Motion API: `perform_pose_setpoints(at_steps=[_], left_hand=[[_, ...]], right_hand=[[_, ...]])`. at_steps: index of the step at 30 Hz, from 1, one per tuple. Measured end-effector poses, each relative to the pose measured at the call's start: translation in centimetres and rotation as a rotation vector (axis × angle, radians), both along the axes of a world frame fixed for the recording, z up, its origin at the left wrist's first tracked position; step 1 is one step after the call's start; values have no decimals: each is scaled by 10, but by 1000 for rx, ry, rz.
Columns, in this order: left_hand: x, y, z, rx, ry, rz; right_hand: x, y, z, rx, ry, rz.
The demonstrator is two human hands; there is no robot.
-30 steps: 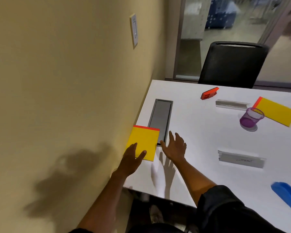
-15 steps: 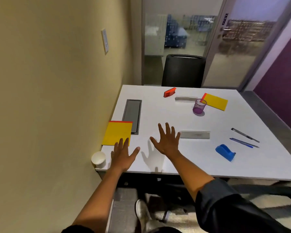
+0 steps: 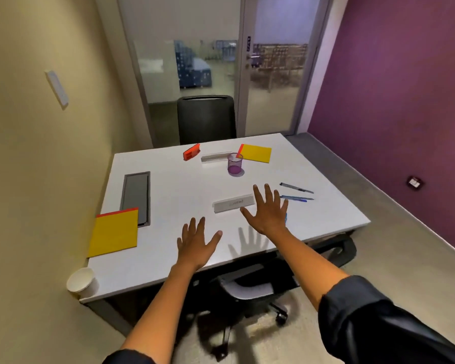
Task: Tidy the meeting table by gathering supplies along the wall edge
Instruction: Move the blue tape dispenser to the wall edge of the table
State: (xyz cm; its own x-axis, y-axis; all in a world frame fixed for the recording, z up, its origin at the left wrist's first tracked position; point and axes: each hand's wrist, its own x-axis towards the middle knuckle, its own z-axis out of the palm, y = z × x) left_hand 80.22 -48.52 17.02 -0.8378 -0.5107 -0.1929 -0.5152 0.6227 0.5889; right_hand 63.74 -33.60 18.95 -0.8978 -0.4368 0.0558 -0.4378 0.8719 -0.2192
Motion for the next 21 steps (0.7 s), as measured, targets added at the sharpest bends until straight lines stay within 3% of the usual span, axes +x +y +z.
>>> perform_pose_setpoints(at_steps=[13,21], left_hand=[[-118,179,5,-46,-2,-154],[-162,242,-3,-69,-67,-136]], right_hand=[[-85,208,-8,24,-62,-172],[-134,274,-18,-9,-142,-185]])
